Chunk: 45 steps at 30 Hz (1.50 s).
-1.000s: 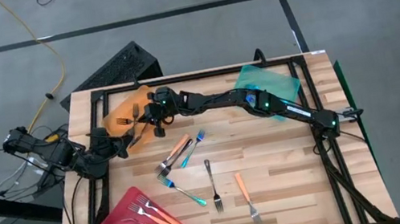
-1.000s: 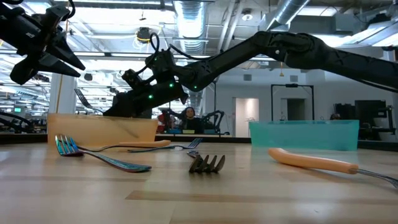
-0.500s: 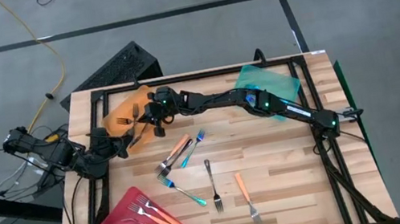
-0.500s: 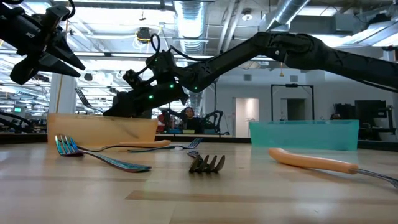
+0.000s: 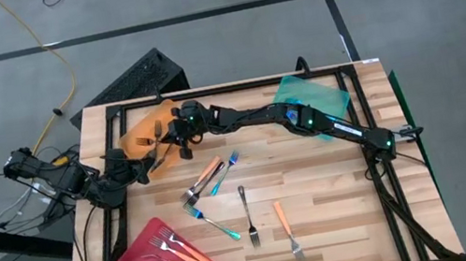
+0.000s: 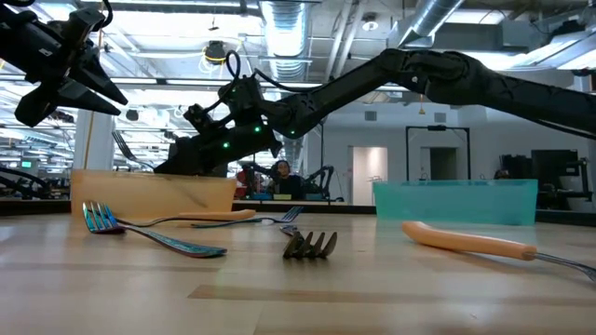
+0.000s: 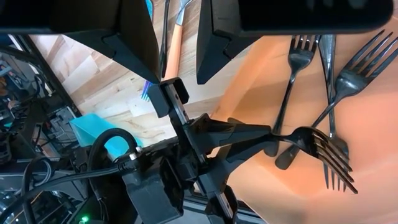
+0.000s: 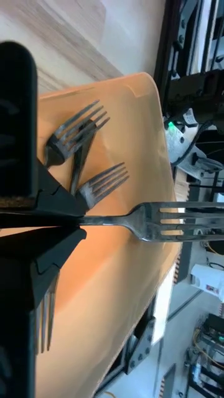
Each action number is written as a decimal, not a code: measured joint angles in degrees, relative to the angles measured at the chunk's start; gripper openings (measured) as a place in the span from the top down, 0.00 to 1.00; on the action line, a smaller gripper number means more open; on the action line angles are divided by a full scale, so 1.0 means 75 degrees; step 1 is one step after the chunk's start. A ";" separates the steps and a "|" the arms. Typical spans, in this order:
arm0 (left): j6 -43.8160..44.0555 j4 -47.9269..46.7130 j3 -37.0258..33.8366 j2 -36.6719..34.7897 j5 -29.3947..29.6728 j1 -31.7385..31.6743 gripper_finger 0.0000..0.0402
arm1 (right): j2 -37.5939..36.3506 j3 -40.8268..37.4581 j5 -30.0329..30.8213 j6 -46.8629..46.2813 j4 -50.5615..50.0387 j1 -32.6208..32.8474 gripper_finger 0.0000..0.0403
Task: Sort silverware by color (type)
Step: Put the black fork into the orange bin, then adjust the orange bin
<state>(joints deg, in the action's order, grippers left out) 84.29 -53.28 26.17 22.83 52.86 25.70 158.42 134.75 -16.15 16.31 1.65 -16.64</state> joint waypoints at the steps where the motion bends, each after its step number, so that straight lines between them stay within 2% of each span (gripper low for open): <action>1: 0.0000 0.0000 0.0000 0.0000 0.0000 -0.0001 0.78 | 0.0005 0.0016 -0.0009 -0.0084 -0.0004 -0.0005 0.84; 5: 0.0000 0.0000 0.0000 0.0000 0.0000 0.0002 0.78 | 0.0008 0.0018 -0.0036 -0.0401 -0.0015 -0.0050 0.79; 13: -0.0015 -0.0017 0.0000 0.0000 0.0000 -0.0001 0.78 | 0.0019 0.0018 -0.0053 -0.0572 -0.0024 0.0024 0.59; 18: -0.0029 -0.0030 0.0000 0.0000 0.0000 -0.0001 0.78 | 0.0009 -0.0016 -0.0051 -0.0522 -0.0136 0.0088 0.56; 31: -0.0172 -0.0052 0.0000 0.0000 0.0064 -0.0004 0.78 | -0.0594 0.0010 0.0185 0.0018 -0.0522 0.0024 0.58; 38: -0.0254 -0.0050 0.0000 0.0000 0.0067 -0.0004 0.78 | -0.1825 0.0017 0.0170 0.0154 -0.2165 -0.0242 0.59; 41: -0.0274 -0.0052 0.0000 0.0003 0.0067 -0.0004 0.78 | -0.2344 0.0043 0.0175 0.0458 -0.3303 -0.0245 0.65; 45: -0.0287 -0.0052 0.0000 0.0003 0.0067 -0.0004 0.78 | -0.2624 0.0012 0.0156 0.0983 -0.4588 -0.0063 0.83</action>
<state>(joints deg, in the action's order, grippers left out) 82.14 -53.67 26.17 22.85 53.36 25.67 138.73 134.84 -14.98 23.68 -32.76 -17.11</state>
